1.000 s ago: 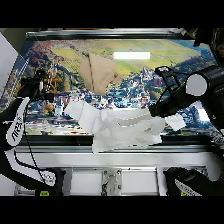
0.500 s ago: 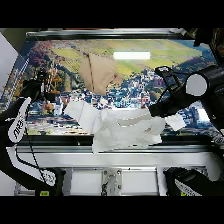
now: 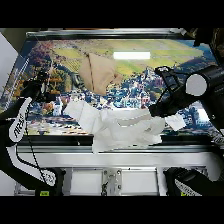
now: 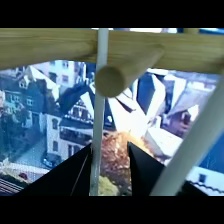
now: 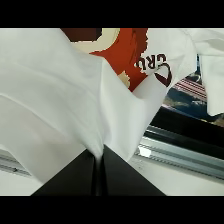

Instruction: Fold the clothes and pants, and hang the long-sleeved shirts on hangers.

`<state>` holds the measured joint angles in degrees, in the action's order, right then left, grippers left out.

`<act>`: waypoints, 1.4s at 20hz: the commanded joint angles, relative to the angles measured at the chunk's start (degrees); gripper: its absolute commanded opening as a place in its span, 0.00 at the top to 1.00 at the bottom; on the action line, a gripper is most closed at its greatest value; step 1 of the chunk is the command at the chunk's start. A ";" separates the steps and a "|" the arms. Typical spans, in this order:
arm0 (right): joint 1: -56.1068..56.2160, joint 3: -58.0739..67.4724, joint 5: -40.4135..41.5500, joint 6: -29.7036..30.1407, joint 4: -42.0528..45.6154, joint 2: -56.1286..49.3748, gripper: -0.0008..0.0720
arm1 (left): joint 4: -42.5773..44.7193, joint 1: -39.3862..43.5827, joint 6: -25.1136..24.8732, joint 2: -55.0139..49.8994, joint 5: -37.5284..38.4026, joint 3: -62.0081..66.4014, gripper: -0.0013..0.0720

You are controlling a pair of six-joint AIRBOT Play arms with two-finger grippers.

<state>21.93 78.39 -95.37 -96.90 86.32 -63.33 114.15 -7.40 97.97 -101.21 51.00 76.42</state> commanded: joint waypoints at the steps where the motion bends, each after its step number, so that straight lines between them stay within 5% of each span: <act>1: 0.00 0.00 -0.02 0.00 0.00 -0.02 0.96 | -0.13 -0.02 -0.04 0.02 0.09 -0.02 0.96; 9: 0.00 0.00 0.00 0.00 -0.02 -0.02 0.96 | -0.11 -0.02 -0.04 1.97 0.24 0.00 0.95; 21: 0.00 0.00 0.00 0.00 -0.02 -0.02 0.96 | -0.74 9.46 -3.23 24.20 5.62 -0.02 0.95; 24: 0.00 0.00 -0.02 0.00 -0.02 -0.02 0.96 | -12.55 12.61 -17.05 31.10 9.38 0.00 0.95; 28: 0.00 0.00 -0.02 0.00 -0.02 -0.02 0.96 | -37.90 13.18 -48.61 39.71 21.07 0.00 0.95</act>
<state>21.93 78.39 -95.37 -96.88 86.30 -63.33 94.30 4.93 71.29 -67.20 63.55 76.38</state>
